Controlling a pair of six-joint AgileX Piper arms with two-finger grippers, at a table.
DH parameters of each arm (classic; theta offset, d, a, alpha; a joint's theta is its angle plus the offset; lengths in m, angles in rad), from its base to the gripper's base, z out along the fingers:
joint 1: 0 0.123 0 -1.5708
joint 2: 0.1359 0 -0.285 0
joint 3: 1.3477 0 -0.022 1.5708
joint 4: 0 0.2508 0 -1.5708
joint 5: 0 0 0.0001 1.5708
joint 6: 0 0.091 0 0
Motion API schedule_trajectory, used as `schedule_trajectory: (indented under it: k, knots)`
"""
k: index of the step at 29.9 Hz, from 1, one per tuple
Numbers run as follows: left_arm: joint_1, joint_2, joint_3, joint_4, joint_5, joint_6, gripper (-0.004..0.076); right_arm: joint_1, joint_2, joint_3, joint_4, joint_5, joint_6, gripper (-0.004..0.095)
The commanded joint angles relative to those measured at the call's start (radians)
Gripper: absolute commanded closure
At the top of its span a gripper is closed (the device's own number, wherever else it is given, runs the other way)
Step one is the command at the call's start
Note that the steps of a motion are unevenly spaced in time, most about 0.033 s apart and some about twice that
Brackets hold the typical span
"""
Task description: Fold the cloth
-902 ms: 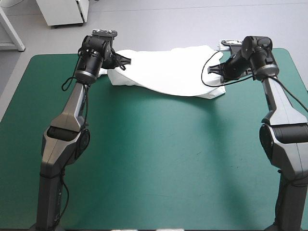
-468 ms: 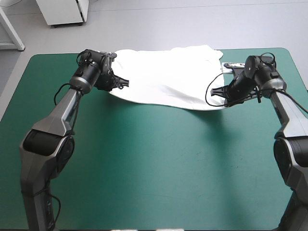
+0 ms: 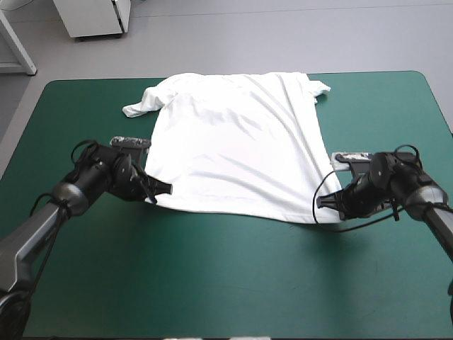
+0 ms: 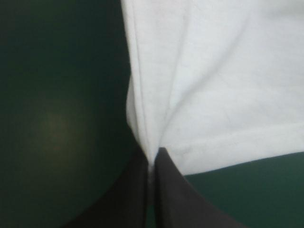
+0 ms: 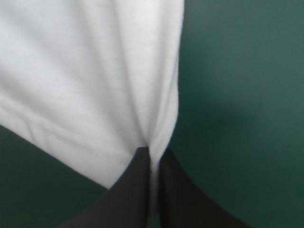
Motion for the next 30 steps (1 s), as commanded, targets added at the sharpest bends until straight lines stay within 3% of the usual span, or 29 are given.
schedule_trajectory:
  k: [1, 9, 20, 30]
  knots:
    - [-0.035, -0.144, 0.133, -0.016, -0.033, -0.016, 0.0746, 0.002, -0.124, 0.089, -0.001, -0.008, -0.007, 0.0919]
    - [-0.138, -0.371, 0.404, -0.084, 0.006, -0.053, 0.0746, 0.002, -0.349, 0.291, 0.002, 0.079, 0.008, 0.0919]
    - [-0.224, -0.637, 0.542, -0.167, 0.164, -0.1, 0.0746, 0.002, -0.64, 0.418, 0.005, 0.277, 0.074, 0.0919]
    - [-0.231, -0.758, 0.572, -0.173, 0.25, -0.095, 0.074, 0.002, -0.745, 0.447, 0.036, 0.311, 0.121, 0.0893]
